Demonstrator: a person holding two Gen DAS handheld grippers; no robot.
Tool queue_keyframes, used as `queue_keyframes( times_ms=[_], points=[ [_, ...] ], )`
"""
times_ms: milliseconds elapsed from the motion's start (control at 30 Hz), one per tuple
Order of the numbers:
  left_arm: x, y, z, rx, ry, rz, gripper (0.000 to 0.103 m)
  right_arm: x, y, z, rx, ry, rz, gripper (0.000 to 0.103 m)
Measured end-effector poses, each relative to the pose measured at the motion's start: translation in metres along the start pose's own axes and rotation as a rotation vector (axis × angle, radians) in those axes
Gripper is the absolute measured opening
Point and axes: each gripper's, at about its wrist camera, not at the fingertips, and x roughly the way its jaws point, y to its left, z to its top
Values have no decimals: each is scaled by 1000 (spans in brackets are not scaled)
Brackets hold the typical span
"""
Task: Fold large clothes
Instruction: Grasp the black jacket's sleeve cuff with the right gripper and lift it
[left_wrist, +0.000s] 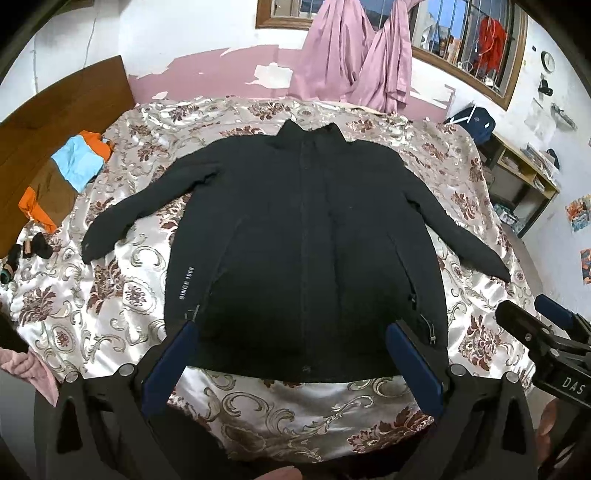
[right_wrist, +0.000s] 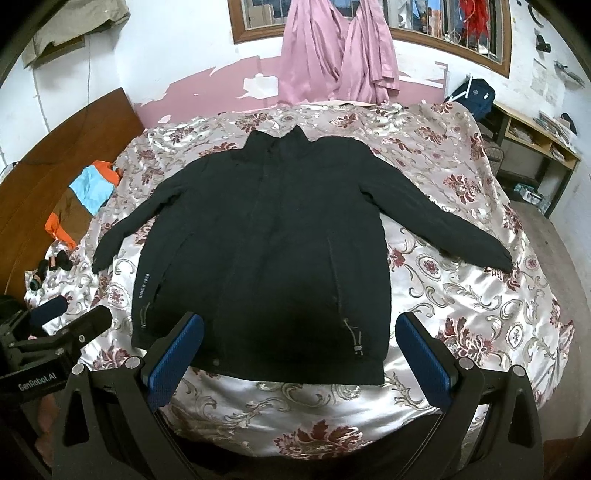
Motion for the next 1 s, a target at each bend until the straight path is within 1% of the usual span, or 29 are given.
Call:
queue_keyframes(
  times_ms=[67, 167, 200, 267, 333, 400, 467, 500, 533, 633, 700, 800, 900, 933, 1000],
  points=[
    [11, -4, 2, -2, 0, -31, 103, 8, -13, -1, 16, -13, 20, 102],
    [37, -15, 8, -15, -20, -73, 103, 21, -40, -2, 22, -99, 87, 102],
    [42, -17, 6, -13, -20, -80, 103, 32, -54, -2, 18, -110, 96, 102],
    [70, -30, 15, 9, 30, -112, 103, 55, -75, 0, 22, -77, 66, 102],
    [93, -41, 21, 16, 70, -153, 103, 80, -108, 0, 49, -49, 38, 102],
    [118, -51, 30, 24, 102, -180, 103, 108, -155, 1, 123, -6, 36, 102],
    [140, -63, 41, 41, 108, -181, 103, 131, -196, 2, 198, 35, 19, 102],
    [150, -70, 46, 52, 108, -175, 103, 141, -214, 1, 231, 55, 1, 102],
    [165, -80, 57, 64, 117, -168, 103, 155, -243, 2, 276, 83, -30, 102],
    [208, -109, 89, 76, 140, -182, 103, 178, -298, 7, 354, 105, -63, 102],
    [234, -125, 107, 79, 152, -183, 103, 191, -335, 10, 399, 107, -64, 102],
    [271, -147, 130, 91, 174, -150, 103, 213, -398, 15, 496, 89, -54, 102],
    [302, -162, 150, 90, 189, -150, 103, 241, -453, 20, 610, 102, -24, 102],
    [313, -167, 157, 93, 194, -149, 103, 257, -480, 22, 677, 103, 10, 102],
    [334, -179, 170, 98, 200, -140, 103, 279, -516, 21, 760, 106, 55, 102]
  ],
)
